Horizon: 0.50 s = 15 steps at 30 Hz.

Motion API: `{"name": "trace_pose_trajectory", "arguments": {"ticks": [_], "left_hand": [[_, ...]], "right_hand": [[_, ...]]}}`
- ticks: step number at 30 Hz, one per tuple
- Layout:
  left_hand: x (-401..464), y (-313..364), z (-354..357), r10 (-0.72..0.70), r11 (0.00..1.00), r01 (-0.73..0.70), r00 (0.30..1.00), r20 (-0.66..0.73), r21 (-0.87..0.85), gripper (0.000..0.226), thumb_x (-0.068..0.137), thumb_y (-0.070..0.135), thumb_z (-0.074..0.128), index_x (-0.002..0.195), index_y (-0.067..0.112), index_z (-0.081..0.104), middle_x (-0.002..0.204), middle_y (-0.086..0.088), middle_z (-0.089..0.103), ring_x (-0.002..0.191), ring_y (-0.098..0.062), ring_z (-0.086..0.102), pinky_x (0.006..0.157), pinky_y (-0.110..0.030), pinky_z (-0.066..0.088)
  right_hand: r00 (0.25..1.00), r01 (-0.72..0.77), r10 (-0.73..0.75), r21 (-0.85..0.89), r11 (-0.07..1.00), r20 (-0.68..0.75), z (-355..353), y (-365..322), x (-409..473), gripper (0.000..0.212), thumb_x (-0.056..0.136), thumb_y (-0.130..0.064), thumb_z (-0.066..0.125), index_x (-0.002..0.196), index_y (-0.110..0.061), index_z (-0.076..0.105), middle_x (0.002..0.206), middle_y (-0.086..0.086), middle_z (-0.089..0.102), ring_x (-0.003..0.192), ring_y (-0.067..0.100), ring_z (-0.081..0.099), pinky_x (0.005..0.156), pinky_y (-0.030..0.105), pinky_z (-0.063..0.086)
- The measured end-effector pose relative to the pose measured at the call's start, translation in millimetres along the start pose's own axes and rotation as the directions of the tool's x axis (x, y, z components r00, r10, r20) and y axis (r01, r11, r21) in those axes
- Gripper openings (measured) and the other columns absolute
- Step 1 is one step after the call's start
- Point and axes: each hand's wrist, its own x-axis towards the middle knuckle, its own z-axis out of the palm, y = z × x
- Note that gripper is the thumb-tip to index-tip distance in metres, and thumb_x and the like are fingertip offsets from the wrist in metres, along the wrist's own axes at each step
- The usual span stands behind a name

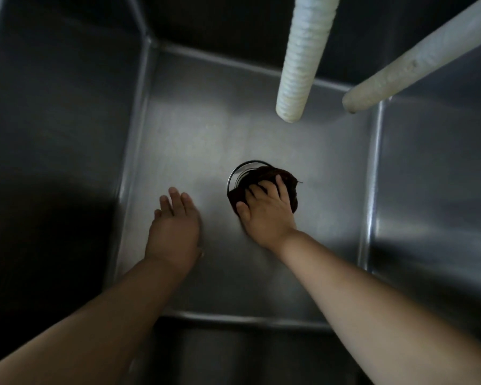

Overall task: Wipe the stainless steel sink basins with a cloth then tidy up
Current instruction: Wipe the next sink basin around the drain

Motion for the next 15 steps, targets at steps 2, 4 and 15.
{"name": "trace_pose_trajectory", "arguments": {"ticks": [2, 4, 15], "left_hand": [[0, 1, -1, -0.003, 1.0, 0.003, 1.0, 0.003, 0.004, 0.114, 0.08, 0.051, 0.066, 0.145, -0.007, -0.008, 0.153, -0.032, -0.004, 0.142, -0.044, 0.011, 0.113, -0.041, 0.025], [0, 1, -1, -0.006, 1.0, 0.006, 1.0, 0.013, 0.004, 0.114, 0.08, 0.051, 0.065, 0.144, -0.007, -0.008, 0.153, -0.032, -0.005, 0.142, -0.044, 0.01, 0.113, -0.041, 0.024], [1, -2, 5, -0.01, 0.999, 0.01, 1.0, -0.005, -0.039, 0.115, 0.078, 0.051, 0.067, 0.146, -0.004, -0.008, 0.154, -0.029, -0.007, 0.143, -0.041, 0.009, 0.114, -0.04, 0.023]], "right_hand": [[0.998, 0.049, -0.05, 0.01, 0.999, 0.024, -5, 5, 2, 0.051, 0.097, -0.043, 0.026, 0.125, -0.016, 0.058, 0.13, -0.004, 0.053, 0.131, 0.021, 0.028, 0.102, 0.027, -0.031], [0.995, 0.089, -0.09, 0.022, 0.996, 0.045, -9, 9, 3, 0.048, 0.097, -0.042, 0.027, 0.12, -0.017, 0.062, 0.126, -0.005, 0.056, 0.129, 0.019, 0.031, 0.101, 0.025, -0.032], [0.995, 0.089, -0.083, -0.102, 0.991, 0.058, -9, 8, -1, 0.057, 0.095, -0.046, 0.025, 0.111, -0.009, 0.065, 0.107, 0.004, 0.062, 0.118, 0.023, 0.044, 0.115, 0.034, -0.009]]}}
